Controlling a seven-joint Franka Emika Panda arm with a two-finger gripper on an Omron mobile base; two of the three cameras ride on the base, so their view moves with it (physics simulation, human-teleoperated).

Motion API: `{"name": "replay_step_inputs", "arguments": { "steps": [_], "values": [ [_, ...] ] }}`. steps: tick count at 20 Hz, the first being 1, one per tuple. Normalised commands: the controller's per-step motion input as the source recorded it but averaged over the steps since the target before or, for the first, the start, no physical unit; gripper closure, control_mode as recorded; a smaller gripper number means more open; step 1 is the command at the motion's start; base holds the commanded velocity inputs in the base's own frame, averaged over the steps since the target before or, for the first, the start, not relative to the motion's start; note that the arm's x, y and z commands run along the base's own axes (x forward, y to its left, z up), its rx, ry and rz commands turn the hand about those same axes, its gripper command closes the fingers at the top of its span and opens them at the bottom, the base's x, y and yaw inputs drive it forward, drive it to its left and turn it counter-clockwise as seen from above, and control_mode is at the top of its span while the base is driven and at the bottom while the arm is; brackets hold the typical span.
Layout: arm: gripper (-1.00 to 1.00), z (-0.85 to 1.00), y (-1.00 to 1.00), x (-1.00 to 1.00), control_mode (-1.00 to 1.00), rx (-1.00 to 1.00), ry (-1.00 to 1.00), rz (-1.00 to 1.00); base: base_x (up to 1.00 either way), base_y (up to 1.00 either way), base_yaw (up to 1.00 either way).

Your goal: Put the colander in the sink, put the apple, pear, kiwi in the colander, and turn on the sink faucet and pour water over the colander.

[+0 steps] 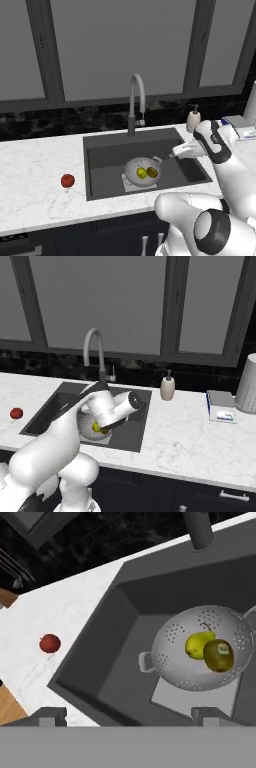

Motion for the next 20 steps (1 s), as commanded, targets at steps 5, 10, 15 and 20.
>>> {"name": "replay_step_inputs", "arguments": {
  "steps": [5, 10, 15, 20],
  "values": [
    [-1.00, 0.84, 0.64, -0.73, -1.00, -0.25, 0.00, -0.30, 0.00, 0.00, 0.00],
    [-1.00, 0.65, 0.67, -0.75, -1.00, -0.18, 0.00, -0.30, 0.00, 0.00, 0.00],
    [-1.00, 0.53, 0.71, -0.69, -1.00, -0.15, 0.00, -0.26, 0.00, 0.00, 0.00],
    [-1.00, 0.12, 0.96, -0.52, -1.00, -0.19, -0.01, -0.22, 0.00, 0.00, 0.00]
  ]
}}
